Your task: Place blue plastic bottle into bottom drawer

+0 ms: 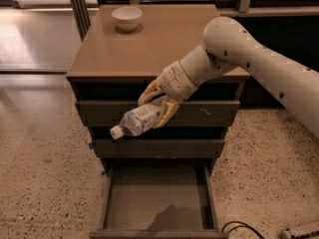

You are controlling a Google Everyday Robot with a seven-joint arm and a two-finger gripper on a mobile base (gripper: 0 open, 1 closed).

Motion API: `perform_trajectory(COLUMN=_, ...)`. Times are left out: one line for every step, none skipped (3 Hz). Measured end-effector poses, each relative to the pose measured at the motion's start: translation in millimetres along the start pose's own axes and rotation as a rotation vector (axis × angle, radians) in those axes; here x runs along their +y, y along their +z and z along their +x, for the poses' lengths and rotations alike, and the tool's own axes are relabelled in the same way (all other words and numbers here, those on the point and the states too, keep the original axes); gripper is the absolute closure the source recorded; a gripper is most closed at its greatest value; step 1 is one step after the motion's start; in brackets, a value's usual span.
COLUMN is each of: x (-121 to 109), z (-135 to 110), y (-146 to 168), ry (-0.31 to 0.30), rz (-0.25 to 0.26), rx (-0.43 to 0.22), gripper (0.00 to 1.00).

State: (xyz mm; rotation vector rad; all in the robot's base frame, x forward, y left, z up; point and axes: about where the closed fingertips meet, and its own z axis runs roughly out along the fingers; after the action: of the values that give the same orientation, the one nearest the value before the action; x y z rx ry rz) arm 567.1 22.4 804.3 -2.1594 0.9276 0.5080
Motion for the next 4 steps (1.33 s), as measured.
perform_trajectory(x=16, z=10, y=20, ry=0.011, rz=0.025, rx=-0.020, gripper=1.00)
perform_trajectory(x=42, z=34, y=53, ry=0.044, rz=0.042, rx=-0.041, gripper=1.00)
perform_trajectory(x=71, z=65, y=92, ry=0.110, rz=0.046, rx=-0.062, gripper=1.00)
perform_trajectory(x=101, z=88, y=128, ry=0.178, rz=0.035, rx=-0.060, gripper=1.00)
